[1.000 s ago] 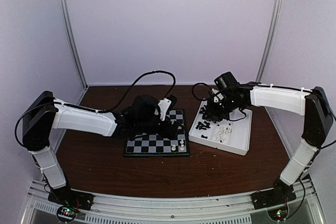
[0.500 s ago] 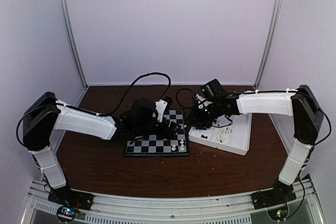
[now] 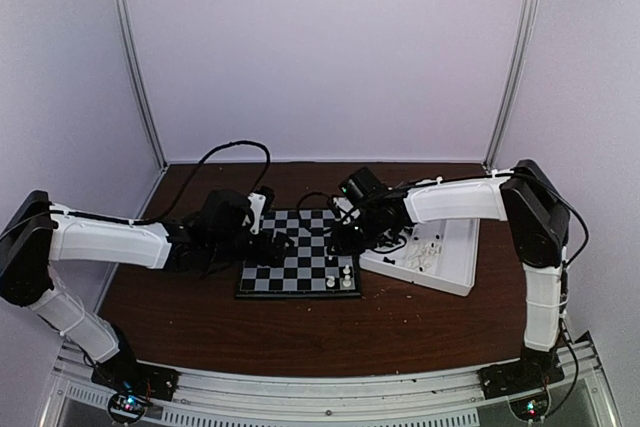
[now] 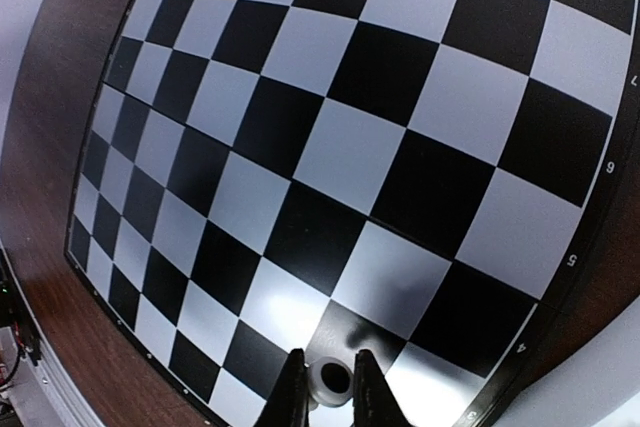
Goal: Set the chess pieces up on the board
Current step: Place the chess piece on the chessboard.
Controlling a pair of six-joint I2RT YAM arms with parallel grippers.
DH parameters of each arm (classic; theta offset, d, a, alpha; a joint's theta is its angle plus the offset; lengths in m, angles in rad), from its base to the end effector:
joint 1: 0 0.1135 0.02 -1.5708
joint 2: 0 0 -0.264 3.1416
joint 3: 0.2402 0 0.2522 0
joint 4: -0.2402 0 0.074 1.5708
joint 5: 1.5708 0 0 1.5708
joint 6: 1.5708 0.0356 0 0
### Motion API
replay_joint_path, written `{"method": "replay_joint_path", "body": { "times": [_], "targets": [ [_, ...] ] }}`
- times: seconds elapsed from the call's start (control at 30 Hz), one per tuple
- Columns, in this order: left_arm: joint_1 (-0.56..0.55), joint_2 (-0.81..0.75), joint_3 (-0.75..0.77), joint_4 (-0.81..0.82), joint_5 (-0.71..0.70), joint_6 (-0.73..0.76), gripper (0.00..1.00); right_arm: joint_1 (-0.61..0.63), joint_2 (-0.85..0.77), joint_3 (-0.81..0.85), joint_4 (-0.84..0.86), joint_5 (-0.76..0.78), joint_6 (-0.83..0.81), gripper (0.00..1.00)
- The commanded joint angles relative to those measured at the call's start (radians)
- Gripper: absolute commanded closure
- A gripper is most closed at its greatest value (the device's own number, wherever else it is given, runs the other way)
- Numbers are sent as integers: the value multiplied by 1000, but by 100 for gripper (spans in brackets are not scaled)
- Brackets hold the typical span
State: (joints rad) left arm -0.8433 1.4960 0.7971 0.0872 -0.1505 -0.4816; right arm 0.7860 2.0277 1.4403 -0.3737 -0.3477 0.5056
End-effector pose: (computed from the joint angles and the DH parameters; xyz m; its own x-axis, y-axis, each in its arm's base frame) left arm 0.2140 -0.2323 0.2024 -0.6427 0.0331 -0.7654 0.4052 0.8626 -0.3029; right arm 0.2989 0.3165 0.1765 -0.8958 -0.2525 -0.3657 -0.4220 0.7414 0.5217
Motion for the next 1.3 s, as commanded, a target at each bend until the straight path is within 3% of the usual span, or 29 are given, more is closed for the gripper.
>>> {"method": "replay_joint_path", "body": {
  "times": [0.0,0.43,0.7,0.93,1.17,1.27],
  "targets": [
    [34,-33,-39,-33,26,-42,11,10,35,58,-64,95,-85,98],
    [43,-21,-27,-58,37,-24,9,15,66,98,-68,86,-84,83],
    [45,-20,-17,-83,16,-23,7,15,76,120,-76,82,-84,68],
    [46,-18,-10,-82,27,-9,7,12,89,148,-95,83,-118,70],
    [47,-22,-7,-82,31,4,7,11,118,192,-140,63,-202,64],
    [49,-22,-5,-82,33,7,7,4,133,216,-173,67,-227,67]
  ]
}}
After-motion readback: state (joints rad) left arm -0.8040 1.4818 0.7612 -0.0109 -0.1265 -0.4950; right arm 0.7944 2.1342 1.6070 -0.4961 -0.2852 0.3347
